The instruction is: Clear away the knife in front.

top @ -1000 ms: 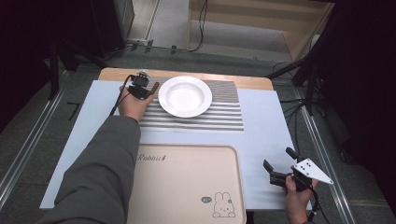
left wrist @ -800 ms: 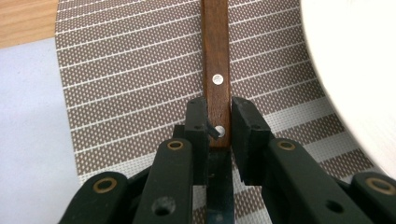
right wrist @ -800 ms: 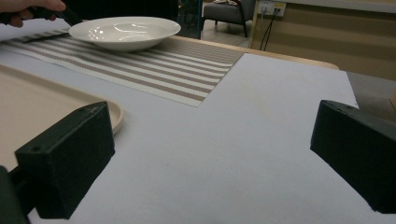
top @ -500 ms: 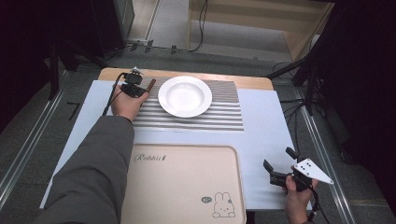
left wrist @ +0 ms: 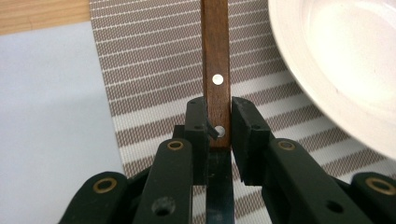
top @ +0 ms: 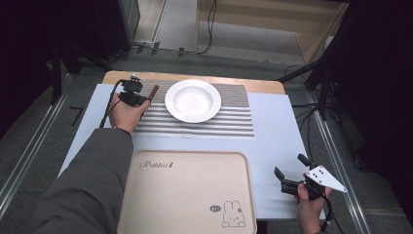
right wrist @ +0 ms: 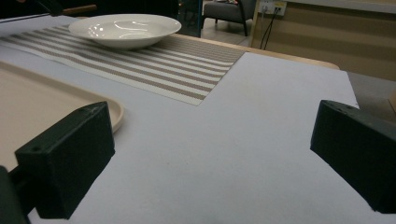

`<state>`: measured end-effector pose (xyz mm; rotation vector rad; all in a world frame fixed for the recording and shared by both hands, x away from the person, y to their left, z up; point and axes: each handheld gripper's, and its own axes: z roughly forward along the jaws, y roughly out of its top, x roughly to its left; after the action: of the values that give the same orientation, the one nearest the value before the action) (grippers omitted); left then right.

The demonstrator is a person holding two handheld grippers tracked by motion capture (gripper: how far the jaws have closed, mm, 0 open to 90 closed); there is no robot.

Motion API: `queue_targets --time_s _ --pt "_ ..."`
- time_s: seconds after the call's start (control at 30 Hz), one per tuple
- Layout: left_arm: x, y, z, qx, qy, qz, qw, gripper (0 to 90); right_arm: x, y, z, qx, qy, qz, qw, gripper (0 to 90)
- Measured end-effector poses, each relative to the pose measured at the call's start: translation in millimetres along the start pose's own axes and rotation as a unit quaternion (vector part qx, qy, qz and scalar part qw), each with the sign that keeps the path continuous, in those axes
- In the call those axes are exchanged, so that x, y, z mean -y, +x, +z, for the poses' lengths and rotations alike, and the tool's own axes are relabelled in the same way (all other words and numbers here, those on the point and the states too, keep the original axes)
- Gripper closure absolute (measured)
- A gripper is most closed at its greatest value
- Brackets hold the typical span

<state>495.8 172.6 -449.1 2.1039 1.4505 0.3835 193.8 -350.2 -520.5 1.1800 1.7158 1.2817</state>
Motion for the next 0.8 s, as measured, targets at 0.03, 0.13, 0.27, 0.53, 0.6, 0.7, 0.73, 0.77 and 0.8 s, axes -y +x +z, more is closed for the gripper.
queue_targets --time_s 0.03,0.13,0.27,0.53,0.6,0.7,0.73,0.77,0.8 --pt "1.2 -0.5 -2.0 0.002 0.000 -0.001 1.0000 76.9 0.0 0.0 0.1 0.000 0.000 0.000 1.0000 0.0" --pt "4.5 -0.9 -9.1 0.004 -0.001 0.004 1.0000 76.9 0.0 0.2 0.1 0.001 0.001 -0.001 1.0000 0.0" --pt "8.2 -1.2 -18.4 0.006 -0.006 0.002 1.0000 76.9 -0.1 0.3 0.3 0.001 0.001 -0.001 1.0000 0.0" --pt "19.4 -7.3 -31.9 0.021 -0.012 0.014 0.9996 76.9 -0.1 0.6 0.3 0.002 0.003 -0.001 1.0000 0.0" --pt "22.5 -7.8 -34.3 0.025 -0.015 0.014 0.9995 76.9 -0.1 0.7 0.4 0.002 0.003 -0.001 1.0000 0.0" --pt "27.5 -11.4 -38.2 0.034 -0.015 0.023 0.9990 76.8 -0.1 0.7 0.4 0.002 0.003 -0.001 1.0000 0.0" --pt "28.7 -13.0 -39.0 0.032 -0.015 0.028 0.9990 76.8 -0.1 0.7 0.3 0.002 0.003 -0.001 1.0000 0.0" --pt "30.0 -14.7 -40.4 0.031 -0.014 0.033 0.9989 76.8 -0.1 0.7 0.4 0.002 0.003 -0.001 1.0000 0.0" --pt "31.3 -16.4 -41.7 0.033 -0.015 0.034 0.9988 76.9 -0.1 0.7 0.4 0.002 0.003 -0.002 1.0000 0.0"
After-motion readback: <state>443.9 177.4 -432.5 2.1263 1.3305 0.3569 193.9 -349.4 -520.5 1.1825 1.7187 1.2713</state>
